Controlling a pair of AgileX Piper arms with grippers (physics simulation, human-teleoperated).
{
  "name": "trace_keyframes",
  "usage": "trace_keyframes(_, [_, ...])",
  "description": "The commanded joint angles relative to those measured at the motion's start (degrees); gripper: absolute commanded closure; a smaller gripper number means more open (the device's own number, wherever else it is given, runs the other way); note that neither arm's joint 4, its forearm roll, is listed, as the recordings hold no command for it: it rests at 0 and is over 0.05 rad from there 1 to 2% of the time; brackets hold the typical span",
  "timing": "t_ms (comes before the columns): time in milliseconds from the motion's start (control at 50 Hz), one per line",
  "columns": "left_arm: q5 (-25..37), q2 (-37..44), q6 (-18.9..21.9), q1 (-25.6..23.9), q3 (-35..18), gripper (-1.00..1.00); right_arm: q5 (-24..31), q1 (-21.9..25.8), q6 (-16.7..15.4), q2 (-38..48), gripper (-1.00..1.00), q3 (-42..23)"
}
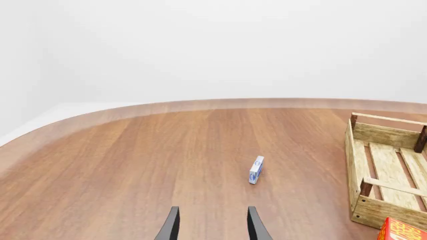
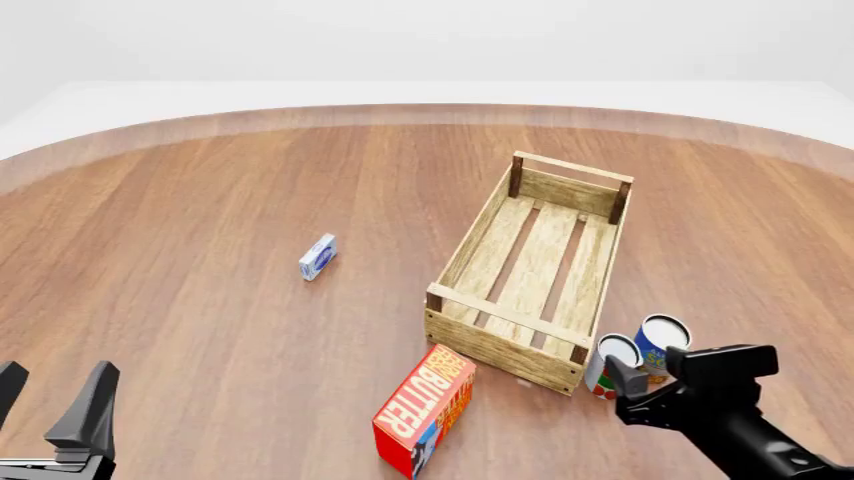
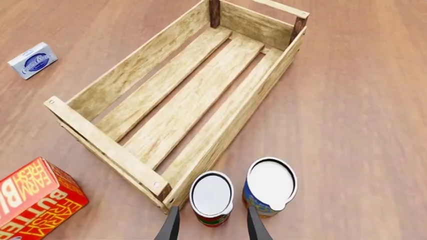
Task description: Pick up the tomato sauce, and put it in the wooden tray.
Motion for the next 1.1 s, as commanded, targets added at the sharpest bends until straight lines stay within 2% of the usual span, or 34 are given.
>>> trace_keyframes(20, [0.0,0.0,0.0,0.0,0.0,-1.0,-2.9,0.1,0.18,3.16,-1.0,0.22])
trace_keyframes(360, [0.0,0.0,0.0,0.0,0.0,-1.0,-6.55,0.39,0.41,7.82,-1.0,0.26])
trace_keyframes(1100, [0.0,0.0,0.0,0.0,0.0,-1.0,-10.66,0.65,0.45,14.5,-1.0,-1.21])
